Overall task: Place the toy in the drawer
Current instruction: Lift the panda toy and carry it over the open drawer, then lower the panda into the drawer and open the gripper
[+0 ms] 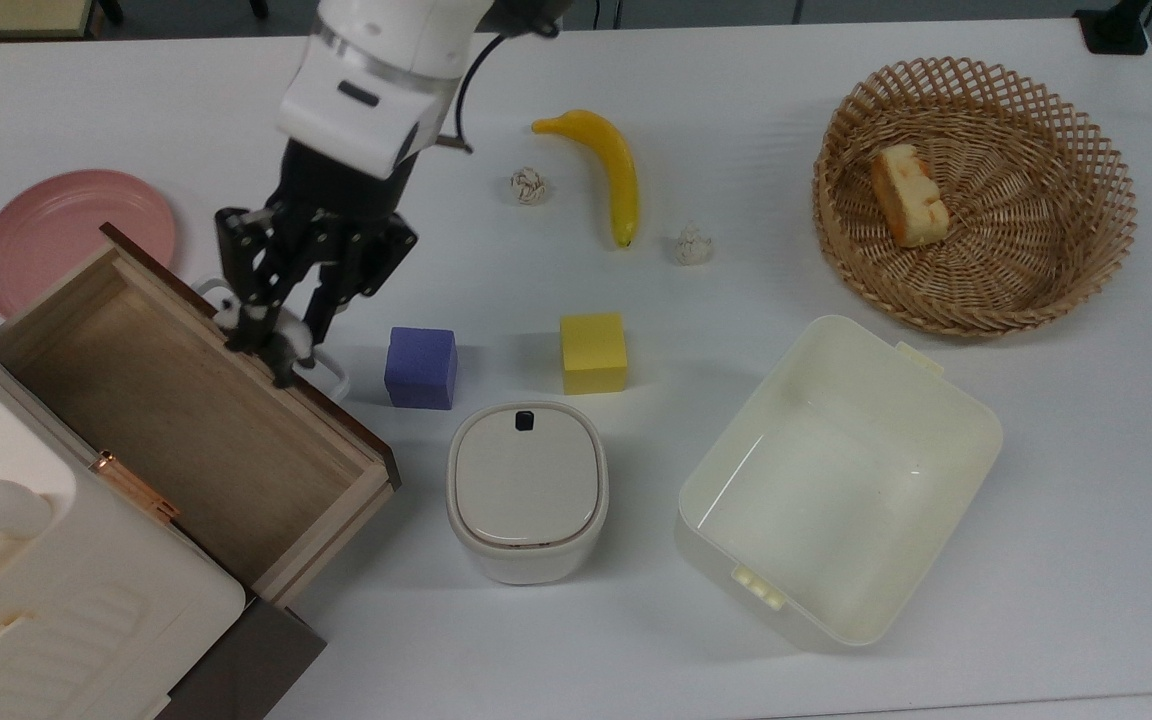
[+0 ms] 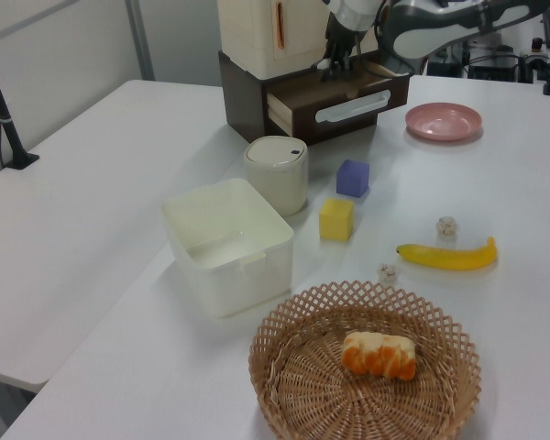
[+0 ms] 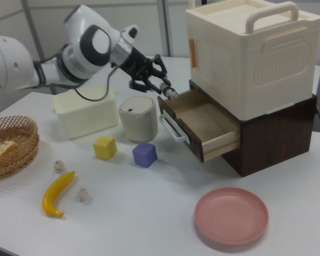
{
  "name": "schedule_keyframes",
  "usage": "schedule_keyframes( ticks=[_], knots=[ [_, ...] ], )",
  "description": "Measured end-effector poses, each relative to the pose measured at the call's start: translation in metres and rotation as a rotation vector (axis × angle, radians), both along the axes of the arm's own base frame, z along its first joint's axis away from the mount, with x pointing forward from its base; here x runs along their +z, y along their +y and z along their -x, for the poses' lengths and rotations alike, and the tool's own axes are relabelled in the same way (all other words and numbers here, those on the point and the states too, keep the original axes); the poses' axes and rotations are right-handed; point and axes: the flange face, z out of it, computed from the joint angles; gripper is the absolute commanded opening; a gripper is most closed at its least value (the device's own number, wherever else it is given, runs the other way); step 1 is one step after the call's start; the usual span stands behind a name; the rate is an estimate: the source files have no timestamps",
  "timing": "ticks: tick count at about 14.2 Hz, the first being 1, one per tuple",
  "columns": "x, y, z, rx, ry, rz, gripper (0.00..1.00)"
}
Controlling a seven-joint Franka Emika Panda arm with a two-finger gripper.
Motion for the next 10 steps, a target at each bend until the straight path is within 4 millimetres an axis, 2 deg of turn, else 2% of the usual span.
schedule_keyframes(
  ticks=[1,3,5,10],
  knots=[
    [-0.007,-0.008,-0.004,0.008,-0.010,0.016,0.36],
    [-0.023,-0.026,-0.011,0.017,-0.022,0.041,1.00],
    [-0.029,-0.033,-0.013,0.012,-0.019,0.041,1.00],
    [-0.027,-0.033,-0.013,0.012,-0.024,0.041,1.00]
  ],
)
